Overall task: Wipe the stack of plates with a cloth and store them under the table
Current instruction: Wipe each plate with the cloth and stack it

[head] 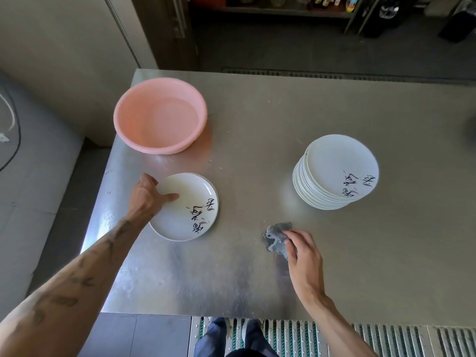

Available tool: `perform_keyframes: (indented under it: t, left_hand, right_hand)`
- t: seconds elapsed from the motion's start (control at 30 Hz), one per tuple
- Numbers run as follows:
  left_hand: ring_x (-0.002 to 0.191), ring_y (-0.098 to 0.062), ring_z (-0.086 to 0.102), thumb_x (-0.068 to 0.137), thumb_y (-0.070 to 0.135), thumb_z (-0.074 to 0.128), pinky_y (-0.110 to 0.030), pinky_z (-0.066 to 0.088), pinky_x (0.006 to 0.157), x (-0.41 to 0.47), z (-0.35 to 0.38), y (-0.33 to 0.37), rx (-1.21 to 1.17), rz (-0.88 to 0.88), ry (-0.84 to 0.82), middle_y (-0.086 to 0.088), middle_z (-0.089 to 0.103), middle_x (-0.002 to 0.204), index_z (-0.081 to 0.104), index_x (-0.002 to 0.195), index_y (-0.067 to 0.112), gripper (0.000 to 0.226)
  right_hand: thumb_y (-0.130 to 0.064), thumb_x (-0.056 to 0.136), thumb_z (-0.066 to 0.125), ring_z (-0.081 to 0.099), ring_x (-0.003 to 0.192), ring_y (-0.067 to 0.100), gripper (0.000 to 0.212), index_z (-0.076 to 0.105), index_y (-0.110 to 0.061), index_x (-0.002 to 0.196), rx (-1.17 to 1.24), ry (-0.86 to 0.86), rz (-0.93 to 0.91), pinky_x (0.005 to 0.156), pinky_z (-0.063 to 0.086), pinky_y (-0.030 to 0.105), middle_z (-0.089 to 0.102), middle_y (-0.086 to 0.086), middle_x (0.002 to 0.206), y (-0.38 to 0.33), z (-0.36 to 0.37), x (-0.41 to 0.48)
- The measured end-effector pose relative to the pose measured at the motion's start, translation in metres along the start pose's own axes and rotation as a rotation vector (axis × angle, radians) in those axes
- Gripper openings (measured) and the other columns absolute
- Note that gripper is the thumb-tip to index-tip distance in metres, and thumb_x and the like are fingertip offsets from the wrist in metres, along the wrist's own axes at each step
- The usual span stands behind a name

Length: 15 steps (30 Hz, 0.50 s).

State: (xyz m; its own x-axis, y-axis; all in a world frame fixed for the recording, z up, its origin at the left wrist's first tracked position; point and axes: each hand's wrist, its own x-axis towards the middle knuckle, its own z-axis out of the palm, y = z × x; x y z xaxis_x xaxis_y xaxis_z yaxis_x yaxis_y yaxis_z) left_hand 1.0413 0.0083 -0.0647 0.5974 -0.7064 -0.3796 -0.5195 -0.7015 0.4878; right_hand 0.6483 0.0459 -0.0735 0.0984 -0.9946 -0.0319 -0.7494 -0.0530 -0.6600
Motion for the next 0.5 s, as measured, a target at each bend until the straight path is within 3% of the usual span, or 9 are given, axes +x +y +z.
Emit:
perform_keyframes:
  t: [0.07, 0.23, 0.4, 0.5]
  left_hand:
    - [0.091, -0.035, 0.057, 0.076, 0.028, 0.092, -0.041, 0.046, 0.070, -0.002, -0.002, 0.002, -0.041, 0.023, 0.020, -0.014, 0.058, 0.105, 0.046, 0.110, 0.006, 0.061]
    - [0.083, -0.033, 0.064, 0.085, 0.016, 0.082, -0.039, 0.053, 0.072, -0.022, -0.005, 0.017, -0.132, 0.174, -0.023, -0.010, 0.070, 0.095, 0.053, 0.106, 0.015, 0.036]
    - [0.072, -0.025, 0.067, 0.086, 0.010, 0.078, -0.031, 0.049, 0.064, -0.061, 0.028, 0.048, -0.227, 0.319, -0.151, -0.004, 0.074, 0.083, 0.054, 0.098, 0.019, 0.027]
    - [0.067, -0.011, 0.061, 0.087, 0.014, 0.077, -0.024, 0.048, 0.064, -0.087, 0.067, 0.063, -0.212, 0.412, -0.163, 0.004, 0.068, 0.079, 0.058, 0.096, 0.022, 0.023]
  right_hand:
    - [0.002, 0.096, 0.062, 0.062, 0.101, 0.010, 0.025, 0.073, -0.006, 0.118, 0.001, -0.006, -0.005, 0.096, 0.035, 0.006, 0.065, 0.000, 0.118, -0.001, 0.000, 0.001]
    - [0.004, 0.096, 0.060, 0.064, 0.104, 0.016, 0.027, 0.072, -0.005, 0.118, 0.041, 0.021, -0.029, 0.098, 0.040, 0.014, 0.065, 0.002, 0.118, -0.006, -0.008, 0.006]
    - [0.001, 0.097, 0.059, 0.062, 0.106, 0.009, 0.028, 0.072, -0.008, 0.121, 0.087, 0.124, -0.080, 0.100, 0.040, 0.009, 0.063, 0.000, 0.120, -0.012, -0.024, 0.015]
    - [0.000, 0.097, 0.059, 0.061, 0.107, 0.006, 0.029, 0.071, -0.009, 0.122, 0.080, 0.146, -0.115, 0.101, 0.039, 0.008, 0.062, -0.001, 0.122, -0.009, -0.028, 0.017]
